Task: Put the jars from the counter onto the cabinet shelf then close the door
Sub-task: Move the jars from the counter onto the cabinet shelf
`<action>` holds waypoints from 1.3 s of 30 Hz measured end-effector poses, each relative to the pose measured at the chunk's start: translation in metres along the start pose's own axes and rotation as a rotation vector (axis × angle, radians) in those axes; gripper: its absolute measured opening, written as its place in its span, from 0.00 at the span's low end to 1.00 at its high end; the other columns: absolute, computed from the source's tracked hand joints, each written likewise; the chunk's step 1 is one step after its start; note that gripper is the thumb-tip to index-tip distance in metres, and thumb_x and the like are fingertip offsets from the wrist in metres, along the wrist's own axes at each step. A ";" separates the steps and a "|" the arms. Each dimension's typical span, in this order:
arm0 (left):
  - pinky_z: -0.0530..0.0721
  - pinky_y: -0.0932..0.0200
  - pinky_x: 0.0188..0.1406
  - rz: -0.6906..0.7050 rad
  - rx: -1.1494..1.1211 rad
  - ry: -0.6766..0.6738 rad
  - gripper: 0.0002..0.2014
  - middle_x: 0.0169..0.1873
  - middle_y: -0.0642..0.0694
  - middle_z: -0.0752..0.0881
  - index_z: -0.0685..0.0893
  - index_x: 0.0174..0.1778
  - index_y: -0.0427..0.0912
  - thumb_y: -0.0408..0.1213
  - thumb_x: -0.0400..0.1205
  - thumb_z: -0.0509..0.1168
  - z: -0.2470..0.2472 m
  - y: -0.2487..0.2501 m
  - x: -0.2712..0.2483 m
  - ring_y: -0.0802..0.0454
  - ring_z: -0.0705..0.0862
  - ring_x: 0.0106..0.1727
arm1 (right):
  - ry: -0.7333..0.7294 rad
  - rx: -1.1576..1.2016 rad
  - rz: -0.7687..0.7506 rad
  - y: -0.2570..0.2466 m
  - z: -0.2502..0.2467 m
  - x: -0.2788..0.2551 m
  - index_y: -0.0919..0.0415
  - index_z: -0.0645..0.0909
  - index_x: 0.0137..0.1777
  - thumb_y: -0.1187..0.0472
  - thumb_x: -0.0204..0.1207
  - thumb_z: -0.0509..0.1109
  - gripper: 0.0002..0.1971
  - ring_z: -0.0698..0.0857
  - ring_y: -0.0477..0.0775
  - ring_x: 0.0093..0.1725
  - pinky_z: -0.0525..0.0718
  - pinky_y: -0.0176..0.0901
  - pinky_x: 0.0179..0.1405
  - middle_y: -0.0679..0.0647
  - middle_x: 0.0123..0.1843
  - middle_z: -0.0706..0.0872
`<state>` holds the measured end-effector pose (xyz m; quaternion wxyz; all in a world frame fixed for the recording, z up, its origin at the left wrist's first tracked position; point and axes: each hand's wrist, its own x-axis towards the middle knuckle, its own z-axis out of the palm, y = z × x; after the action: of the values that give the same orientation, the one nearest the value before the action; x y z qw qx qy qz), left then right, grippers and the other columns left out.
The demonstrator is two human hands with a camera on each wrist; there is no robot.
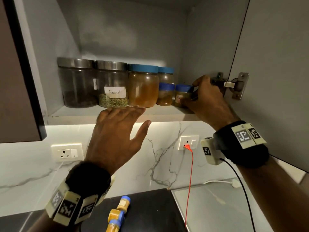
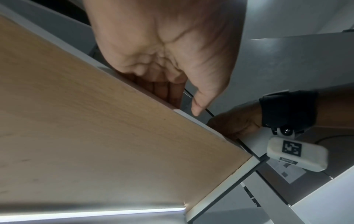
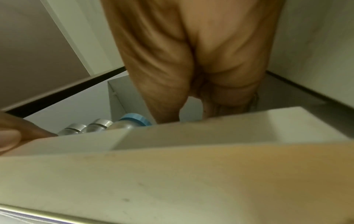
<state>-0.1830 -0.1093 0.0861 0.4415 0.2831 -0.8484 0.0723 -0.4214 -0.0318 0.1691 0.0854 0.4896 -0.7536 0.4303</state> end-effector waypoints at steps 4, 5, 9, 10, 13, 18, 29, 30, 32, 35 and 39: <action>0.72 0.36 0.78 0.015 0.004 0.010 0.27 0.72 0.46 0.86 0.83 0.75 0.48 0.60 0.86 0.59 0.002 -0.002 0.000 0.41 0.83 0.75 | 0.025 0.014 0.001 0.003 0.003 0.002 0.54 0.70 0.65 0.54 0.72 0.87 0.31 0.89 0.54 0.53 0.91 0.50 0.56 0.54 0.56 0.87; 0.71 0.38 0.79 0.015 0.001 0.015 0.27 0.73 0.45 0.86 0.83 0.76 0.48 0.60 0.86 0.59 0.003 -0.003 -0.001 0.40 0.83 0.75 | 0.025 0.011 0.005 0.004 0.003 0.003 0.54 0.70 0.64 0.55 0.73 0.86 0.30 0.88 0.51 0.50 0.90 0.48 0.55 0.52 0.54 0.86; 0.69 0.43 0.80 0.051 0.010 0.034 0.26 0.75 0.47 0.84 0.80 0.78 0.49 0.58 0.88 0.59 0.005 -0.004 0.000 0.43 0.80 0.78 | 0.049 -0.064 -0.015 0.003 0.003 -0.001 0.56 0.75 0.65 0.53 0.76 0.84 0.26 0.77 0.35 0.38 0.78 0.32 0.41 0.41 0.43 0.78; 0.69 0.43 0.79 0.070 0.021 0.037 0.26 0.75 0.47 0.84 0.80 0.78 0.48 0.57 0.88 0.59 0.006 -0.005 -0.002 0.43 0.80 0.77 | 0.056 -0.088 -0.034 0.004 0.005 -0.006 0.58 0.76 0.67 0.50 0.76 0.84 0.26 0.77 0.37 0.39 0.76 0.32 0.41 0.43 0.45 0.79; 0.72 0.41 0.78 0.197 0.022 0.115 0.24 0.75 0.44 0.84 0.81 0.78 0.43 0.51 0.89 0.62 0.010 -0.015 -0.007 0.42 0.80 0.77 | 0.159 -0.132 -0.178 0.009 0.011 -0.027 0.59 0.75 0.73 0.41 0.82 0.77 0.29 0.82 0.50 0.53 0.79 0.37 0.46 0.52 0.60 0.81; 0.73 0.43 0.80 0.440 -0.003 0.142 0.16 0.77 0.38 0.81 0.88 0.69 0.42 0.35 0.85 0.66 0.048 -0.052 -0.056 0.39 0.77 0.80 | 0.231 0.175 -0.637 -0.006 0.046 -0.086 0.64 0.80 0.60 0.54 0.90 0.69 0.12 0.82 0.53 0.45 0.82 0.47 0.45 0.54 0.49 0.83; 0.87 0.52 0.55 -0.752 -0.213 -0.824 0.29 0.52 0.52 0.89 0.83 0.65 0.51 0.66 0.74 0.69 0.226 -0.149 -0.259 0.53 0.88 0.52 | -0.954 -0.055 -0.269 0.120 0.335 -0.147 0.52 0.82 0.69 0.51 0.84 0.71 0.16 0.87 0.58 0.64 0.86 0.56 0.64 0.53 0.65 0.88; 0.87 0.51 0.55 -0.802 -0.201 -0.877 0.28 0.52 0.52 0.89 0.82 0.63 0.52 0.65 0.73 0.70 0.235 -0.149 -0.269 0.52 0.88 0.53 | -1.020 -0.081 -0.261 0.131 0.356 -0.154 0.51 0.79 0.75 0.53 0.84 0.72 0.20 0.84 0.60 0.70 0.84 0.57 0.69 0.55 0.71 0.85; 0.86 0.52 0.53 -0.864 -0.168 -0.954 0.29 0.54 0.51 0.88 0.80 0.62 0.52 0.66 0.71 0.71 0.246 -0.144 -0.280 0.50 0.88 0.54 | -1.091 -0.130 -0.308 0.146 0.386 -0.168 0.50 0.72 0.84 0.57 0.82 0.73 0.30 0.78 0.62 0.78 0.80 0.60 0.77 0.56 0.80 0.79; 0.85 0.54 0.55 -0.929 -0.127 -1.019 0.31 0.59 0.49 0.86 0.78 0.66 0.50 0.62 0.72 0.74 0.257 -0.142 -0.286 0.49 0.86 0.56 | -1.108 -0.236 -0.447 0.162 0.420 -0.187 0.45 0.65 0.89 0.64 0.79 0.76 0.41 0.71 0.64 0.86 0.72 0.65 0.84 0.56 0.87 0.70; 0.86 0.48 0.66 -0.954 -0.085 -1.066 0.32 0.64 0.46 0.85 0.74 0.73 0.47 0.55 0.76 0.75 0.266 -0.147 -0.289 0.46 0.86 0.62 | -1.062 -0.375 -0.678 0.172 0.440 -0.194 0.48 0.64 0.90 0.65 0.79 0.78 0.42 0.63 0.67 0.90 0.57 0.66 0.90 0.60 0.91 0.65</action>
<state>-0.1615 -0.2098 -0.3204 -0.0392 0.6026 -0.7343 -0.3100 -0.3338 -0.1994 -0.3057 -0.0834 0.8224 -0.5596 -0.0594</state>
